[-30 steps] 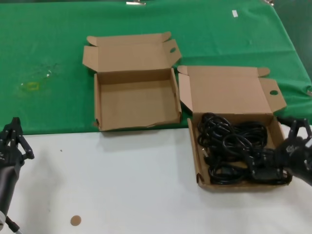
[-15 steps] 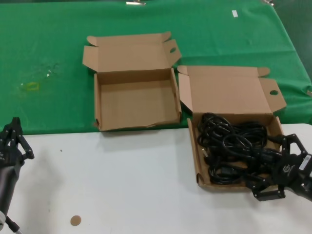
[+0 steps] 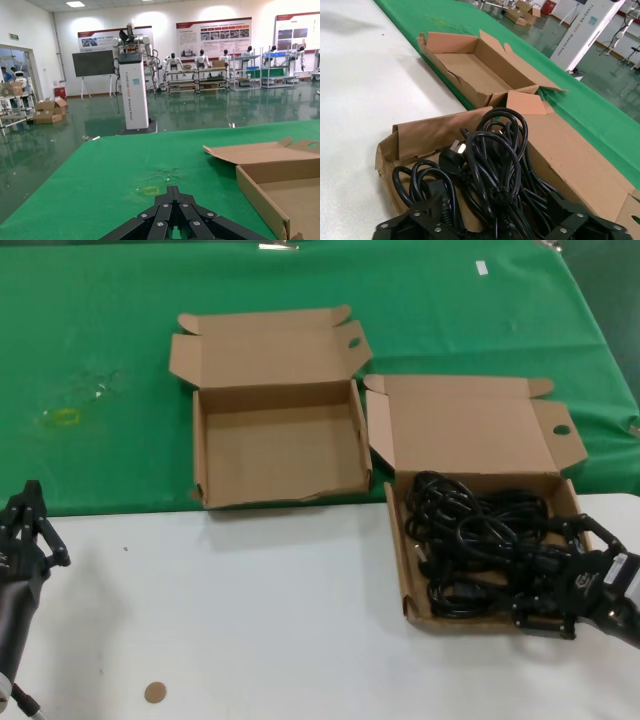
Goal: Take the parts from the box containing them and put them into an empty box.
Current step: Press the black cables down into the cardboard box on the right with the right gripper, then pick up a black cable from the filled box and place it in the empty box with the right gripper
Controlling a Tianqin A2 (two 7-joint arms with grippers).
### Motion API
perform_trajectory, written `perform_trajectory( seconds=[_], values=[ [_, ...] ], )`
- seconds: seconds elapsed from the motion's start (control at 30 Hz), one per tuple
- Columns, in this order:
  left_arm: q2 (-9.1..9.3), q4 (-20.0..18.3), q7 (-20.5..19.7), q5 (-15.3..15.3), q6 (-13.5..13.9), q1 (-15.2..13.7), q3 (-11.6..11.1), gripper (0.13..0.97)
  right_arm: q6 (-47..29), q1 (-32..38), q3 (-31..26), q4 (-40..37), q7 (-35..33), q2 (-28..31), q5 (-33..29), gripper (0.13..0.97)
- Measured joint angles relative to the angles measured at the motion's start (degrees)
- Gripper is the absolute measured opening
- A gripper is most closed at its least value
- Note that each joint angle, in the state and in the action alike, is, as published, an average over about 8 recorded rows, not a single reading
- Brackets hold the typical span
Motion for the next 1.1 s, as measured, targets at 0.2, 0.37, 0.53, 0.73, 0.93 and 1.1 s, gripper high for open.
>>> perform_trajectory(
  seconds=[0.2, 0.37, 0.53, 0.73, 0.93, 1.1],
  values=[
    [0.0, 0.0, 0.0, 0.0, 0.0, 0.0, 0.0, 0.144, 0.08, 0.5, -0.32, -0.28, 0.33, -0.14, -0.68, 0.675],
    [0.0, 0.0, 0.0, 0.0, 0.0, 0.0, 0.0, 0.144, 0.07, 0.66, -0.38, -0.39, 0.38, -0.31, -0.97, 0.629],
    [0.0, 0.0, 0.0, 0.0, 0.0, 0.0, 0.0, 0.144, 0.09, 0.67, -0.43, -0.42, 0.22, -0.57, -1.19, 0.52],
    [0.0, 0.0, 0.0, 0.0, 0.0, 0.0, 0.0, 0.144, 0.12, 0.76, -0.36, -0.33, -0.03, -0.73, -1.41, 0.392],
    [0.0, 0.0, 0.0, 0.0, 0.0, 0.0, 0.0, 0.144, 0.22, 0.84, -0.22, -0.02, -0.18, -0.69, -1.68, 0.279],
    [0.0, 0.0, 0.0, 0.0, 0.0, 0.0, 0.0, 0.144, 0.25, 0.78, -0.05, 0.41, -0.02, -0.48, -1.82, 0.242]
  ],
)
